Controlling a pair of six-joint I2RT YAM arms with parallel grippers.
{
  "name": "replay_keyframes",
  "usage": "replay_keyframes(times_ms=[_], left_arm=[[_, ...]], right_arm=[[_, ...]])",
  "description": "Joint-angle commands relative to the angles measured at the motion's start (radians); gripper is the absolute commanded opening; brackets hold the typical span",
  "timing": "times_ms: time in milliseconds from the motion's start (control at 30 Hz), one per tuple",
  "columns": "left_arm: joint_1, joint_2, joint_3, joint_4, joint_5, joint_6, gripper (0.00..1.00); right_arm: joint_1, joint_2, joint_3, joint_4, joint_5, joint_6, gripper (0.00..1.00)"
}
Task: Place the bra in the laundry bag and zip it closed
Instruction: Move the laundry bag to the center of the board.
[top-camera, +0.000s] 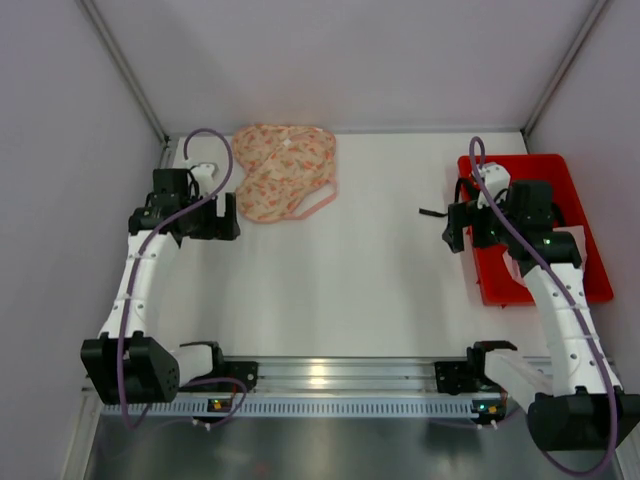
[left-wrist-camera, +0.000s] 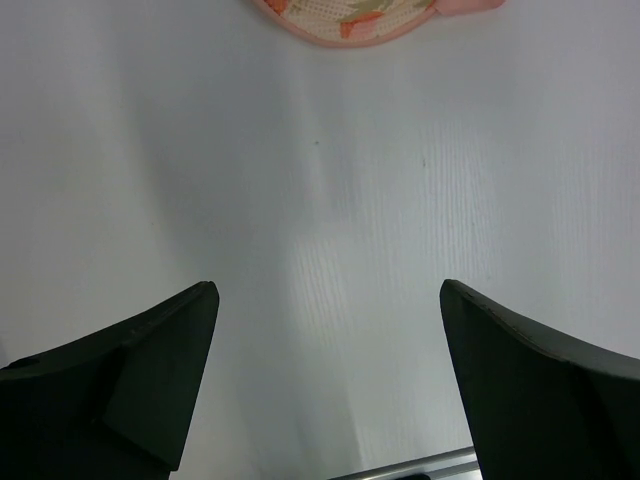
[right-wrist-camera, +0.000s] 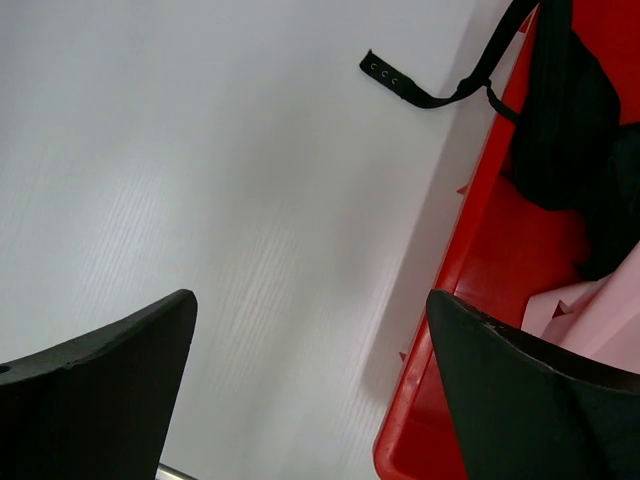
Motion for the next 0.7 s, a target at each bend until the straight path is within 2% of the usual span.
replay_keyframes(times_ms=[0,233,367,533,667], left_arm=[[0.000,0.027,0.102,0.034,-0.078,0.073,0.98],[-0.010,0.187,0.342,0.032,-0.075,0.274,0.99],[-0.041,0.378,0.497,0.030,-0.137,0.294,0.98],[-0.092,0.597,0.704,0.030,-0.118,0.271,0.94],[-0.142,0.784,0.778,0.032,-0.155,0.283,0.88]], right_arm=[[0.004,0.011,0.027,0.021,-0.020,0.015,0.99],[0.003,0.046,0.052,0.004,-0.056,0.019,0.99],[0.003,0.081,0.087,-0.022,-0.071,0.021,0.99],[0.001,0.112,0.099,-0.025,-0.073,0.019,1.00],[0.001,0.124,0.101,-0.028,-0.073,0.019,0.99]])
